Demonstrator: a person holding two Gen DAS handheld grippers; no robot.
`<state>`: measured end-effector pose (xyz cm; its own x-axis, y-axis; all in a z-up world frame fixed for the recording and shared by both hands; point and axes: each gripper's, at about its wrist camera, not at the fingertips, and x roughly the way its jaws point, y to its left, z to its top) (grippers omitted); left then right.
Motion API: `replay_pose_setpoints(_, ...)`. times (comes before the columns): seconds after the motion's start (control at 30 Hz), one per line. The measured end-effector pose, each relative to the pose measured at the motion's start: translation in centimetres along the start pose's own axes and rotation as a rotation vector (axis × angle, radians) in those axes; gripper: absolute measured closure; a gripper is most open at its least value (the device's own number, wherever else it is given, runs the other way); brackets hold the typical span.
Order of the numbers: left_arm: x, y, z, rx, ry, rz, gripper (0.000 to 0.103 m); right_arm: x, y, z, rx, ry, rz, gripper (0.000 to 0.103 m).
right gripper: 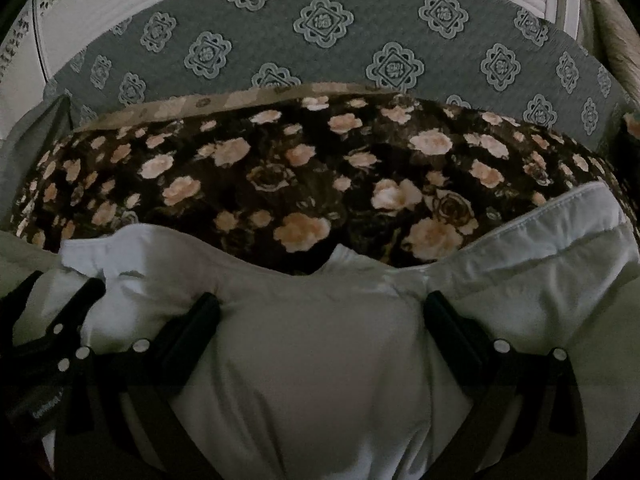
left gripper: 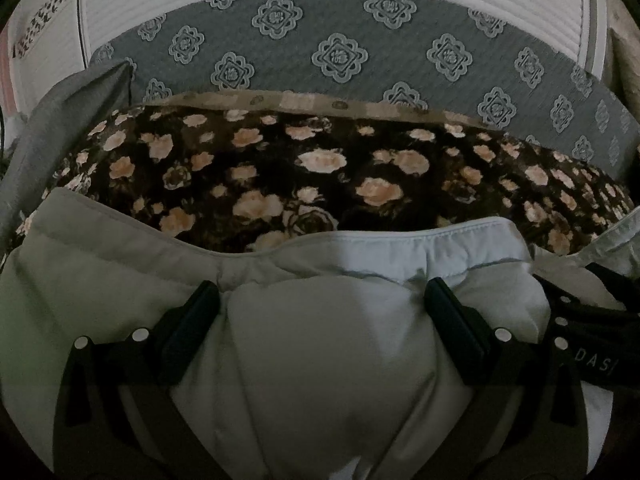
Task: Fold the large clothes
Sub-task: 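Grasp the jacket bundle edge with both grippers and tuck it under, then lift the light blue jacket bundle with both grippers and set it down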
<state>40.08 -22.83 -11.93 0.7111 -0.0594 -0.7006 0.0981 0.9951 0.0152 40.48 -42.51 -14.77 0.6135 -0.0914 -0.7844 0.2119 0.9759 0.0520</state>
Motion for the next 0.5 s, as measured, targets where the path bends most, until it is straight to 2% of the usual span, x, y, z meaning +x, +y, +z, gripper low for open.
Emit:
replay_pose_setpoints(0.3,1.4,-0.3,0.3,0.013,0.057,0.026,0.003,1.3,0.1,0.5,0.002,0.049,-0.012,0.001)
replay_pose_setpoints(0.43,0.5,0.1,0.2,0.017,0.061,0.0,0.003,0.2,-0.4,0.2,0.012,0.025,0.02,0.002)
replay_pose_setpoints(0.5,-1.0,0.7,-0.1,0.044,0.063,-0.007,0.003,-1.9,-1.2,-0.4,0.0,-0.014,0.044,0.003)
